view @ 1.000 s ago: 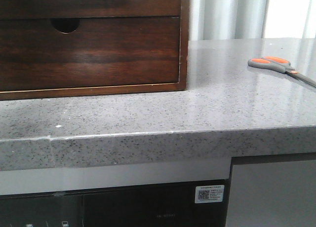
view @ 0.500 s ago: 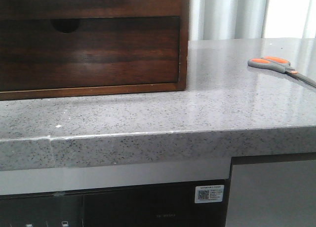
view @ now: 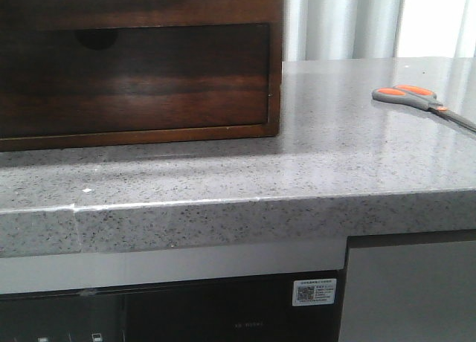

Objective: Put scissors in drawer with both arms
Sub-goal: 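Pull the wooden drawer out toward the robot with the left gripper, then lower the right gripper onto the grey-and-orange scissors and close it, then lift the scissors with the right gripper and carry them over the drawer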

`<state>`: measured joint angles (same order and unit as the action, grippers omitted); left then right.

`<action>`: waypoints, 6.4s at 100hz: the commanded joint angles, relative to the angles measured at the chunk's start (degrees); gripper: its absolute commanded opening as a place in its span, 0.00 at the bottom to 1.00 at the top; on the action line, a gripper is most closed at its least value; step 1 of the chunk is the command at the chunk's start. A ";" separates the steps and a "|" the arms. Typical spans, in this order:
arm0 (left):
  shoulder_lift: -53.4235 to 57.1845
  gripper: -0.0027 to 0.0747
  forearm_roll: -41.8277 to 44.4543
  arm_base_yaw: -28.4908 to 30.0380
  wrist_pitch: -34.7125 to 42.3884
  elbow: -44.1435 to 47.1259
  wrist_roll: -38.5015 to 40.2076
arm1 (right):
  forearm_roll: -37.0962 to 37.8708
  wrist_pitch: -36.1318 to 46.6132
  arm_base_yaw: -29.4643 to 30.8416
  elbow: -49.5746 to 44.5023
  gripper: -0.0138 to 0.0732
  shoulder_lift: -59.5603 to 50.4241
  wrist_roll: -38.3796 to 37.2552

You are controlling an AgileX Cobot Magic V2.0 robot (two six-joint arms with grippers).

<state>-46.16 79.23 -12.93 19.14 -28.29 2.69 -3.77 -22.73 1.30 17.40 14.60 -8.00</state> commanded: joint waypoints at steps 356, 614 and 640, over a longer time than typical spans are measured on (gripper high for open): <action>28.27 0.44 -17.62 -8.57 8.65 2.37 21.93 | 3.17 -41.16 0.34 89.73 0.60 98.32 13.93; 28.27 0.44 -17.62 -8.57 8.76 2.37 21.93 | -27.59 -49.24 -32.93 114.69 0.07 89.35 54.33; 28.27 0.44 -17.62 -8.57 8.99 2.37 21.93 | -25.09 -51.94 -32.93 114.69 0.07 92.44 54.58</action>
<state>-17.43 64.26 -20.99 26.91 -23.96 23.99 -28.33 -73.19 -31.51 130.45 109.07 45.81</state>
